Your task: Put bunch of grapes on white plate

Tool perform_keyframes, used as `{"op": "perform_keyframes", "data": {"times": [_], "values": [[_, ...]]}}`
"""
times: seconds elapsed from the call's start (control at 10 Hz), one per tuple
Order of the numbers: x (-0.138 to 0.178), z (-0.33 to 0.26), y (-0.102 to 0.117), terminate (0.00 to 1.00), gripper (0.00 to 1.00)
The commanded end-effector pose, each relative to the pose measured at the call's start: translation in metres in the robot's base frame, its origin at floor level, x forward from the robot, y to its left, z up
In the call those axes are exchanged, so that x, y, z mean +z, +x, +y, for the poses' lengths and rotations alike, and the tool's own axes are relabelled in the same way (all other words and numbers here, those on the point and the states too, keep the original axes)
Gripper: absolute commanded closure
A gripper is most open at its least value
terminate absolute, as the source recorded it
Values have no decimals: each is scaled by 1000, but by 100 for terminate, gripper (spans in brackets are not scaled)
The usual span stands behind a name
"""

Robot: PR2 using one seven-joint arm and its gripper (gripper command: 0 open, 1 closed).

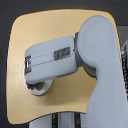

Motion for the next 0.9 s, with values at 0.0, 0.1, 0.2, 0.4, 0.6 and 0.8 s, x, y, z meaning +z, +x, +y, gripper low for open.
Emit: {"op": "perform_keyframes", "data": {"times": [0.0,0.1,0.2,0.4,0.6,0.8], "values": [[-1,-4,-1,0,0],[0,-6,-2,0,0],[1,-8,-3,0,0],[3,-8,-4,0,0],[18,5,1,0,0],[46,17,4,0,0]]}}
